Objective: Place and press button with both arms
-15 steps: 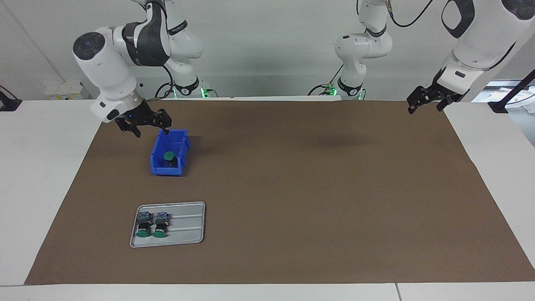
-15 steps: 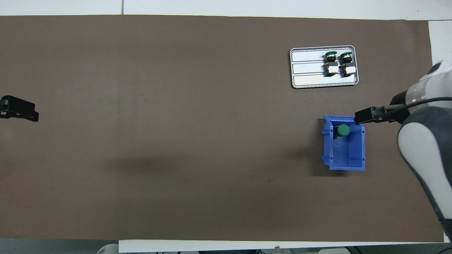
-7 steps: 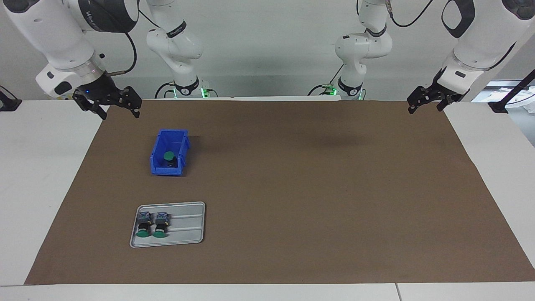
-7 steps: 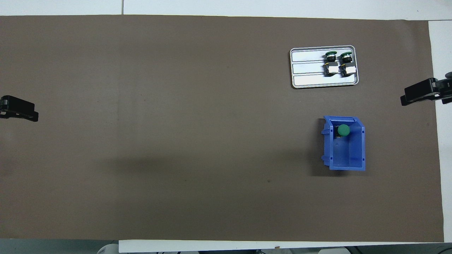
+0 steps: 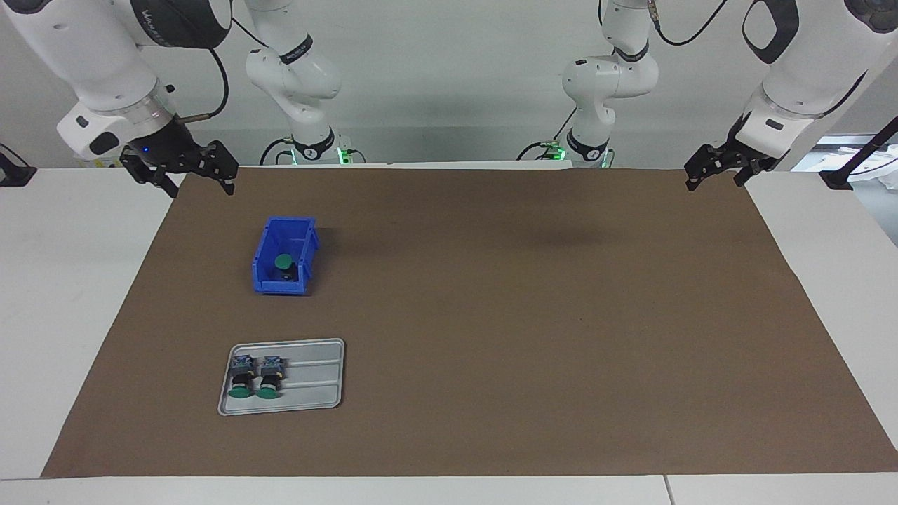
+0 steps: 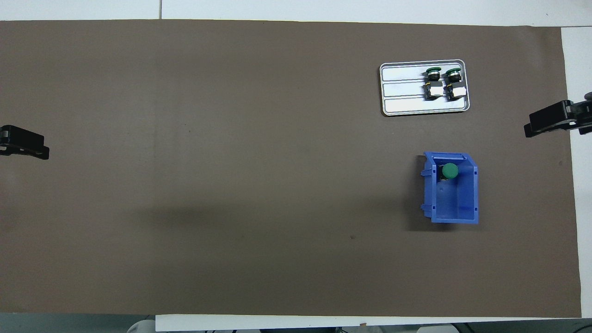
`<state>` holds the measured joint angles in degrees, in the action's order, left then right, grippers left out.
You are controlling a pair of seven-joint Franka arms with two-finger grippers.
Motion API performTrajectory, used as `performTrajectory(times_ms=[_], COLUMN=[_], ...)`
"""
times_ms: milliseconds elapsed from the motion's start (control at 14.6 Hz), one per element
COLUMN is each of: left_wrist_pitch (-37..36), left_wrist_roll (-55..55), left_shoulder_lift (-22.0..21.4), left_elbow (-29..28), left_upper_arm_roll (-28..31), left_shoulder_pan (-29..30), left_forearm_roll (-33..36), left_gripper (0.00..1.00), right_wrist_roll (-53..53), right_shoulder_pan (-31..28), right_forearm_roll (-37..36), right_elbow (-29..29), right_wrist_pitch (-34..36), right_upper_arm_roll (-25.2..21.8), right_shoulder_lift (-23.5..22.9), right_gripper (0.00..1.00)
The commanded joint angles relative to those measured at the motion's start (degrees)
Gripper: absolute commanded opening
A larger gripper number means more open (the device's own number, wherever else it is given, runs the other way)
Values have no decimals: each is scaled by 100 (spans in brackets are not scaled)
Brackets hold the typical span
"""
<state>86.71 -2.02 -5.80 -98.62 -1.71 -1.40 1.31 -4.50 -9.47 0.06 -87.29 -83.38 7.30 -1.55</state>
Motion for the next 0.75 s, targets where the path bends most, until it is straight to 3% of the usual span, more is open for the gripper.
performTrajectory(times_ms=[0, 137, 683], left_wrist_pitch=[-76, -76, -76], left_wrist_roll=[-9, -9, -9], left_shoulder_lift=[-26, -26, -26], left_elbow=[62, 62, 62], left_upper_arm_roll=[56, 57, 65], left_shoulder_pan=[-44, -44, -35], left_forearm_roll=[0, 0, 0], left_gripper=[100, 100, 100], right_wrist_roll=[11, 28, 28], right_shoulder_pan=[822, 946, 1158], right_forearm_roll=[2, -6, -50], right_elbow=[2, -341, -386], right_wrist_pitch=[68, 6, 6], right_upper_arm_roll=[-852, -906, -1152], right_shoulder_lift=[92, 312, 339], right_gripper=[99, 99, 99])
